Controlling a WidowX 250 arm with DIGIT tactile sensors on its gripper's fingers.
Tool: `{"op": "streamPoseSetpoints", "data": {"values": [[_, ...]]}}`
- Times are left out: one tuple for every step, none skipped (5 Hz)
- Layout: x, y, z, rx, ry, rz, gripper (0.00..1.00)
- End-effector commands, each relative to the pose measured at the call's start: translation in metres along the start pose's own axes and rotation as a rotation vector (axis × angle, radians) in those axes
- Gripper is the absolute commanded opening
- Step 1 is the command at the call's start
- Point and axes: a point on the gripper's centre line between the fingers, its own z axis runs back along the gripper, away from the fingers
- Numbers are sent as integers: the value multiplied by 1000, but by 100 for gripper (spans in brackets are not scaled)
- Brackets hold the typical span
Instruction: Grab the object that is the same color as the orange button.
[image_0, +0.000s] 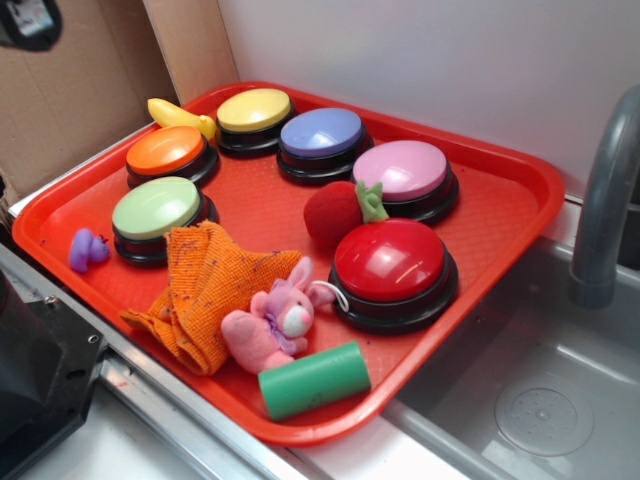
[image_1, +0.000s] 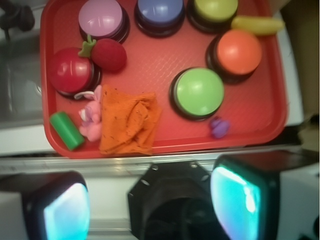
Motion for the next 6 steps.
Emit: {"op": "streamPoseSetpoints", "data": {"values": [[14, 2, -68, 25, -40, 338, 100], [16, -4, -108, 18, -45, 386, 100], [16, -10, -135, -18, -23, 427, 100], [19, -15, -160, -57, 3, 437, 100], [21, -21, -181, -42, -3, 411, 100], [22, -20, -192, -36, -6, 440, 100]]}}
